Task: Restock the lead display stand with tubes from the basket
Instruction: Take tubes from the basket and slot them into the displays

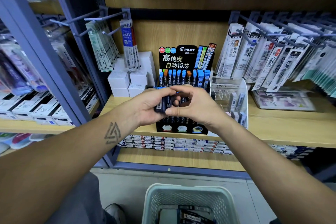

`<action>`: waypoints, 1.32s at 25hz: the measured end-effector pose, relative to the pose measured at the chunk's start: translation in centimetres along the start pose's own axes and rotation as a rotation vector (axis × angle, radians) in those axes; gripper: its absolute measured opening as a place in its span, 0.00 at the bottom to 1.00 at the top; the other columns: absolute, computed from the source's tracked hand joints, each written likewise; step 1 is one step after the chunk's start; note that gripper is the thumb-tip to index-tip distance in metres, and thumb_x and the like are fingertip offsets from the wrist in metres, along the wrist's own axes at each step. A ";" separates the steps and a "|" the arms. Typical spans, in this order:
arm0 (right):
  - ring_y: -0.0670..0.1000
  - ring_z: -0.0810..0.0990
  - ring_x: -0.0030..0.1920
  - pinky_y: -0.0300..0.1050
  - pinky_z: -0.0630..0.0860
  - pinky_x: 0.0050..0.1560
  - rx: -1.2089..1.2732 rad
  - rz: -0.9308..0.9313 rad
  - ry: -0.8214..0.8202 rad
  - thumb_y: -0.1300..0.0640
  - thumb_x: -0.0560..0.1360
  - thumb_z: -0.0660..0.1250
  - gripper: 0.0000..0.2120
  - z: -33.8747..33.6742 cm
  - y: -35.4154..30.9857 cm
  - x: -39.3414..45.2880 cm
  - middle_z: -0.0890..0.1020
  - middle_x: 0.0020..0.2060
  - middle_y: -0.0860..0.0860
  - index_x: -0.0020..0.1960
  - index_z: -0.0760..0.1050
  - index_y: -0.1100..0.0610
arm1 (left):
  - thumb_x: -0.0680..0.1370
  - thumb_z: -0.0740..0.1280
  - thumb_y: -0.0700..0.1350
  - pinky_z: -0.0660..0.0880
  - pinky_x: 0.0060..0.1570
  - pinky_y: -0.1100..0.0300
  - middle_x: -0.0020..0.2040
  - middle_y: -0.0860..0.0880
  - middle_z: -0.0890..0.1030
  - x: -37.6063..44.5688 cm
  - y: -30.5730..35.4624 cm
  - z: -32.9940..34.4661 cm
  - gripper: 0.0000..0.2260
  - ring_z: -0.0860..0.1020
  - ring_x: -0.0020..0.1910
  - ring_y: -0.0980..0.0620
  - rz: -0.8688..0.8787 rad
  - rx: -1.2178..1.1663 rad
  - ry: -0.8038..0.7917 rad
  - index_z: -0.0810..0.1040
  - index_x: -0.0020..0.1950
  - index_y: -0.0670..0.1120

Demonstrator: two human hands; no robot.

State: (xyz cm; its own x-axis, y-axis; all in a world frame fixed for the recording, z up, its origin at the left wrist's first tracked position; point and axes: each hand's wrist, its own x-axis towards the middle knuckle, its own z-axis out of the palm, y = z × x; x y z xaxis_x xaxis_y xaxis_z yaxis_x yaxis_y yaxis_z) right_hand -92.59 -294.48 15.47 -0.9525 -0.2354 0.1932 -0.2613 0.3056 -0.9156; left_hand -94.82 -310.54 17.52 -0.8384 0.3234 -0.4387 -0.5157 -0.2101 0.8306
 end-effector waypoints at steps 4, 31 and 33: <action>0.52 0.82 0.55 0.42 0.80 0.56 0.105 0.045 0.065 0.65 0.60 0.83 0.33 -0.6 -0.1 -0.1 0.75 0.60 0.56 0.64 0.79 0.56 | 0.80 0.68 0.41 0.78 0.38 0.57 0.44 0.43 0.82 0.3 -0.1 0.2 0.06 0.80 0.41 0.49 0.027 0.089 -0.002 0.81 0.55 0.42; 0.52 0.86 0.42 0.40 0.82 0.46 0.086 0.081 0.123 0.69 0.72 0.74 0.09 -0.8 -0.9 1.7 0.87 0.40 0.57 0.49 0.84 0.60 | 0.80 0.68 0.42 0.68 0.20 0.68 0.32 0.46 0.75 -0.2 1.4 -4.5 0.07 0.72 0.22 0.56 -0.107 0.014 0.137 0.73 0.44 0.43; 0.51 0.86 0.43 0.43 0.82 0.50 -0.124 0.025 0.114 0.66 0.72 0.75 0.09 -0.4 -0.6 1.9 0.86 0.40 0.52 0.47 0.84 0.53 | 0.80 0.69 0.45 0.68 0.19 0.68 0.31 0.48 0.74 -0.5 1.7 -4.9 0.09 0.71 0.21 0.56 -0.112 0.030 0.140 0.72 0.43 0.45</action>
State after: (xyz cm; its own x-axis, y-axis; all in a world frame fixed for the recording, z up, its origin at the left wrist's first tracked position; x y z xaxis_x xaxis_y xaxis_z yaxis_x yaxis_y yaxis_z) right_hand -94.29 -294.74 16.54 -0.9686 -0.1224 0.2164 -0.2482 0.4229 -0.8715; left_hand -96.14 -315.62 17.51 -0.7934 0.2112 -0.5709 -0.6036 -0.1520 0.7826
